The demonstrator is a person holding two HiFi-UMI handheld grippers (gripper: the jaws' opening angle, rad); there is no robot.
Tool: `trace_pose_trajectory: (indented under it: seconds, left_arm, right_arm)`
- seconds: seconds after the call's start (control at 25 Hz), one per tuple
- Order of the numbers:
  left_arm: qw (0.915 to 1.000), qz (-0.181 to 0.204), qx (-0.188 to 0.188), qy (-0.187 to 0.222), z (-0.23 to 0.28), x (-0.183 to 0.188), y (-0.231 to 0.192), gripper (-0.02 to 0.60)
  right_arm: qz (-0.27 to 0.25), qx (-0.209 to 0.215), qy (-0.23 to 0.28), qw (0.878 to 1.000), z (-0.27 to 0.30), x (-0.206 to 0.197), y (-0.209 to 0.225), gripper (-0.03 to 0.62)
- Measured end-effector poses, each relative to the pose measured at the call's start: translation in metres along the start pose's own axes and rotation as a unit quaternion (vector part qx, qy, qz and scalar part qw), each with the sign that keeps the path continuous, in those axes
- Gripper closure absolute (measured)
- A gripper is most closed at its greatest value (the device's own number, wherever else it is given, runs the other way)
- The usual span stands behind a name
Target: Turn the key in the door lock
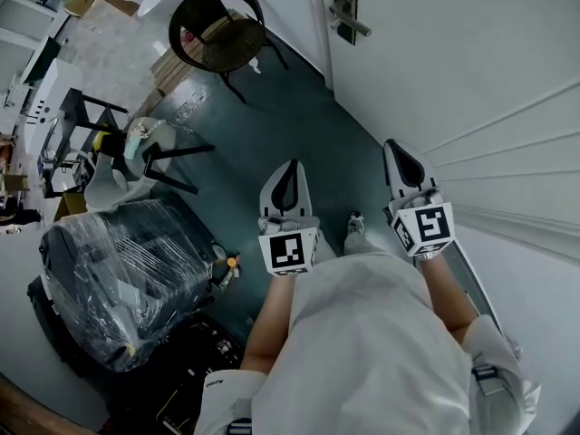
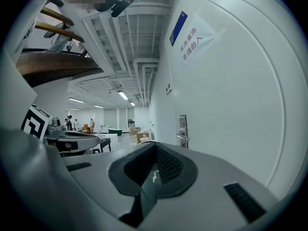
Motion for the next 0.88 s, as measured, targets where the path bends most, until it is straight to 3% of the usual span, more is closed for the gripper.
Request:
trace_pose_trajectory:
  seconds: [0.32,0.88]
  left_arm:
    - [0.9967,0.001,-0.080,0.013,0.067,0.004,-0.028,0.574]
    - [0.9775,0.015,-0.208,0.030,0.157,0.027,-0.135,0.574]
  right_arm:
    - [-0.003,-0.078,-0.008,0.997,0.041,-0.002,0.013,0.602]
    - [0.010,-0.209,-0.010,0.978,0.125,0.018,-0.031,0.602]
Point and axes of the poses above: the fingertips, and each gripper's own axes: z forward along the fingers, y to its right, x out of its top, the point moved 3 cm from there along -z, backward along the fingers, and after that the axes turned 5 degrees about -x, right-handed, at the moved point
